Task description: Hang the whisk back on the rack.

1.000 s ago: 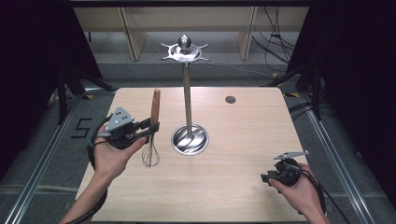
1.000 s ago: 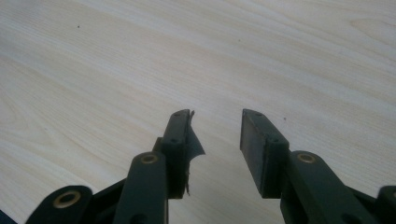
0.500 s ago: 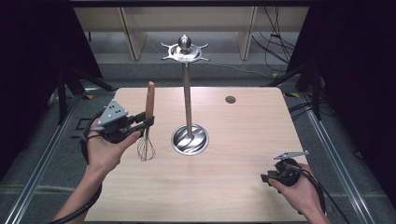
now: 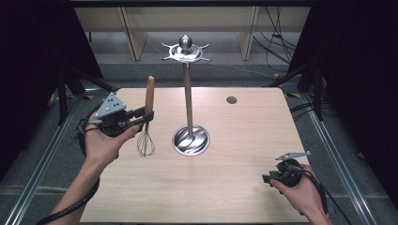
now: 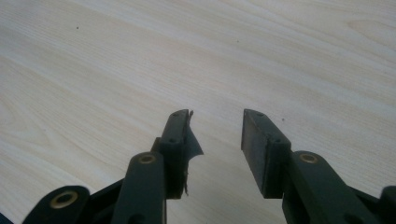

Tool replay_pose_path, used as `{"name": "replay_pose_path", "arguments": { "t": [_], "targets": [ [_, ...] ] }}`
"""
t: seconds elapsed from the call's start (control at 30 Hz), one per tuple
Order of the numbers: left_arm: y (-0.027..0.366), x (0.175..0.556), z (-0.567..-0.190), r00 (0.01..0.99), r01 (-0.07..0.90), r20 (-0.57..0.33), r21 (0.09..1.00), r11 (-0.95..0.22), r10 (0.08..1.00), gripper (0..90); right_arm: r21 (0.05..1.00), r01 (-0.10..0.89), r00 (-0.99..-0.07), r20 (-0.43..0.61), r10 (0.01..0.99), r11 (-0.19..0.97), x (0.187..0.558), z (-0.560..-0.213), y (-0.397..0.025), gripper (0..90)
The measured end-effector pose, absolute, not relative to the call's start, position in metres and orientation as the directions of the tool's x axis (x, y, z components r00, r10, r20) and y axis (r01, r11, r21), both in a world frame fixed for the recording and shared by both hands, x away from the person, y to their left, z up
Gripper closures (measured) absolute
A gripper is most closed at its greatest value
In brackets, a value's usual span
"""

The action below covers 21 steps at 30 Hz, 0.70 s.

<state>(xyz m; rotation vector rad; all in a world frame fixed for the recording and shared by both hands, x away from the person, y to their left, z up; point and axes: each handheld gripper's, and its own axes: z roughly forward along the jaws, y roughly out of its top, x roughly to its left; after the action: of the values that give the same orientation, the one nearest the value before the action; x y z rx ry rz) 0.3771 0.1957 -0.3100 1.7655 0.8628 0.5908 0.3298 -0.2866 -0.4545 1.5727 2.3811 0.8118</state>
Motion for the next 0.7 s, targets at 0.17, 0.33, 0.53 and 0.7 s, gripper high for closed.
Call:
{"name": "replay_pose_path", "arguments": {
  "t": [0.17,0.33,0.53,0.7],
  "targets": [
    [0.196,0.38,-0.304,0.623,0.266,-0.001,0.941,-0.21,0.782,68.6,0.527,0.798,-0.426,0.149,0.892,0.293,0.33,-0.454,-0.287,62.4],
    [0.195,0.386,-0.299,0.636,0.231,0.031,0.945,-0.229,0.771,68.6,0.527,0.798,-0.426,0.148,0.893,0.293,0.33,-0.454,-0.287,62.4],
    [0.193,0.387,-0.293,0.641,0.221,0.04,0.947,-0.234,0.767,68.6,0.514,0.803,-0.428,0.142,0.893,0.303,0.33,-0.453,-0.288,62.3],
    [0.191,0.389,-0.289,0.643,0.218,0.041,0.948,-0.234,0.765,68.6,0.507,0.81,-0.419,0.15,0.895,0.294,0.329,-0.453,-0.287,62.2]
  ]
}}
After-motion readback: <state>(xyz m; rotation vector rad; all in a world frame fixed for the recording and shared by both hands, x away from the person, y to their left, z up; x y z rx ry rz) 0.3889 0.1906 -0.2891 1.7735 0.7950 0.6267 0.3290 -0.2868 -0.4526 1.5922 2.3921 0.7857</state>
